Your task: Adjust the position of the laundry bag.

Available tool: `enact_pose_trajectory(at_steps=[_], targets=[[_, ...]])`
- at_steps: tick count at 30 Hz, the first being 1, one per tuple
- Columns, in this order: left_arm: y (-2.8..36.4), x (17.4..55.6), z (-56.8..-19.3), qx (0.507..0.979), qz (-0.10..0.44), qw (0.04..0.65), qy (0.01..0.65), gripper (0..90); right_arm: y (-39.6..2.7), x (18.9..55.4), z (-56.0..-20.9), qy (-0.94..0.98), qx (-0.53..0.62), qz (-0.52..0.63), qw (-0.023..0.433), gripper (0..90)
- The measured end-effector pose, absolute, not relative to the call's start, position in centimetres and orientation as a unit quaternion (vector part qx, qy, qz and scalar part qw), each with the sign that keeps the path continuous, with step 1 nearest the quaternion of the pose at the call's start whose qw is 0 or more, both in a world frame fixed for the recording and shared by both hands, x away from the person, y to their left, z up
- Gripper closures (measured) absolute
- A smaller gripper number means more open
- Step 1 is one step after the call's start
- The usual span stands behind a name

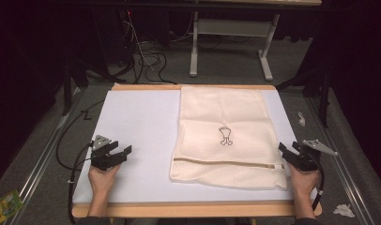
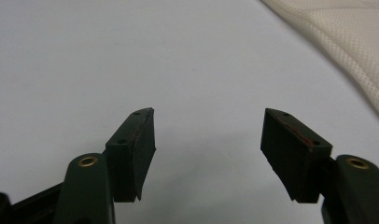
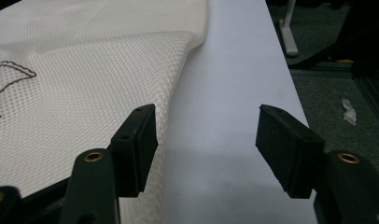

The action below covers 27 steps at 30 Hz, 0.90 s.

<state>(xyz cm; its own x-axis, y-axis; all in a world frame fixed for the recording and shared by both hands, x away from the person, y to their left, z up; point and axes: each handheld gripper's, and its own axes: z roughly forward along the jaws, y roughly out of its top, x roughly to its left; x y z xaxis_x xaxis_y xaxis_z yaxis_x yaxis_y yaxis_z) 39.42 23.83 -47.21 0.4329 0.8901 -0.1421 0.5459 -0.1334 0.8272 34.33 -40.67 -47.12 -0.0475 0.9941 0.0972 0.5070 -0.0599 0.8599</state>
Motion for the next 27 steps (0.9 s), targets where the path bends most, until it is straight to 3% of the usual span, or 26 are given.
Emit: enact_pose_trajectory(at_steps=[12,27], targets=[[20.6,39.4,-46.4,0.753,0.179,0.434,0.461,35.1,-40.9,33.3,-46.5,0.614,0.609,0.395,0.31,43.3],[16.4,40.0,-44.7,0.773,0.15,0.438,0.434,35.8,-39.5,33.4,-46.3,0.65,0.586,0.398,0.275,46.9]])
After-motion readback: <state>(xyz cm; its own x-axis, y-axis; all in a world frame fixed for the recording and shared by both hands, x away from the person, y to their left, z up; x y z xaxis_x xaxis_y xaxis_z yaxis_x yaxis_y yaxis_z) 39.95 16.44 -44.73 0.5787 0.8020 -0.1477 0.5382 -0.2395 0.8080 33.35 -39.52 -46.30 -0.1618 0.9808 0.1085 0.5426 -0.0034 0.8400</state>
